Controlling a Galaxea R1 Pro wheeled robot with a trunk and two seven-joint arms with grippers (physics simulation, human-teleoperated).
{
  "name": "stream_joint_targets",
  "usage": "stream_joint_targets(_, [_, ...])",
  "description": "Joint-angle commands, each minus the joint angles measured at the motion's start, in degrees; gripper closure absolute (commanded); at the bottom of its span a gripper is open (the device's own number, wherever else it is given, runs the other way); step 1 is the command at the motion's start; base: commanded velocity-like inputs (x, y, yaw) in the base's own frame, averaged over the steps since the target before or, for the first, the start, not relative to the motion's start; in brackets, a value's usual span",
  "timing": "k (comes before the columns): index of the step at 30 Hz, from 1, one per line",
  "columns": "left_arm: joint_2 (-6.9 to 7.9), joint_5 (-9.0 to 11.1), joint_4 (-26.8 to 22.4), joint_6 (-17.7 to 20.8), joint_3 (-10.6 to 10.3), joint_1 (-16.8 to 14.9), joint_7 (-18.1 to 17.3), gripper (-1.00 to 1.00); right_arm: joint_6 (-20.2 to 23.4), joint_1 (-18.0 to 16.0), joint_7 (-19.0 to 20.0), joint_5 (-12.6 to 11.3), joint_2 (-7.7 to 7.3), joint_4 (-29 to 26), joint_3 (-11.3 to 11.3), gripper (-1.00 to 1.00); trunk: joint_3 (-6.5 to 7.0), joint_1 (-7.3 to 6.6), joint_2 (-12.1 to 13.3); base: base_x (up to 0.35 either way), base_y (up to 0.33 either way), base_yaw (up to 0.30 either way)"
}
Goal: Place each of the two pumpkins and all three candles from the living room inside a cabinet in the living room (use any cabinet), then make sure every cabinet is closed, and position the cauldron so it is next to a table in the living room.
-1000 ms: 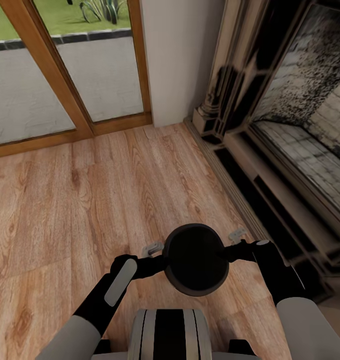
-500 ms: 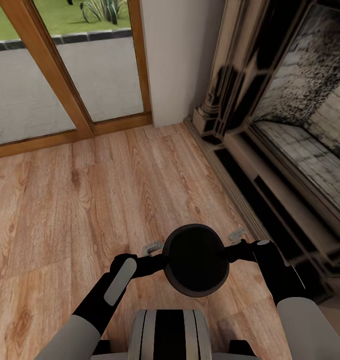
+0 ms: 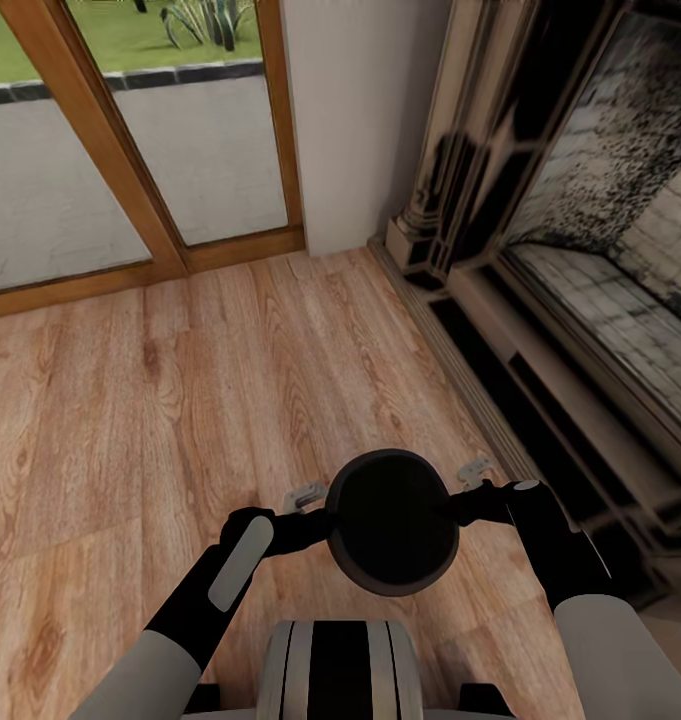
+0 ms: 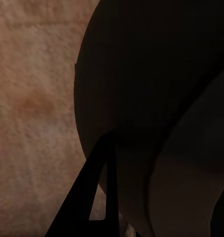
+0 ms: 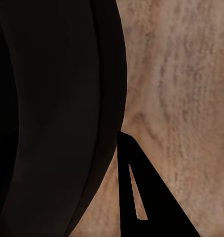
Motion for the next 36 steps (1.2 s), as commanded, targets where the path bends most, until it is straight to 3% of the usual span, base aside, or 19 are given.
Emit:
stream_joint_targets(1, [0.01,0.32,-0.18,-0.4,-0.18,-0.08,0.64,1.0,-0.55,0.0,0.5,1.46,0.0,16.53,-0.16,1.0,0.2,15.74,0.0,0.0,0.0,0.0])
stream_joint_targets(12, [0.09,0.32,-2.62,-0.39,-0.1,-0.01,1.05,1.0,-0.55,0.0,0.81,1.46,-0.38,16.53,-0.16,1.0,2.64,15.45,0.15,0.0,0.0,0.0])
stream_joint_targets(18, [0.11,0.33,-2.69,-0.39,-0.15,-0.01,1.07,1.0,-0.55,0.0,0.93,1.46,-0.43,16.44,-0.16,1.0,3.08,15.4,0.17,0.0,0.0,0.0])
stream_joint_targets(24, [0.1,0.33,-2.7,-0.39,-0.18,-0.03,1.07,1.0,0.04,0.0,2.19,1.46,-0.43,13.63,-0.23,1.0,4.41,15.25,0.25,0.0,0.0,0.0])
stream_joint_targets(30, [0.09,0.33,-2.78,-0.35,-0.18,-0.01,1.07,1.0,0.86,0.0,3.4,1.46,-0.7,12.73,-0.31,1.0,4.41,15.25,0.25,0.0,0.0,0.0])
stream_joint_targets(36, [0.09,0.33,-2.78,-0.37,-0.18,-0.01,1.04,1.0,0.93,0.0,3.48,1.46,-0.78,12.67,-0.32,1.0,5.29,15.15,0.31,0.0,0.0,0.0])
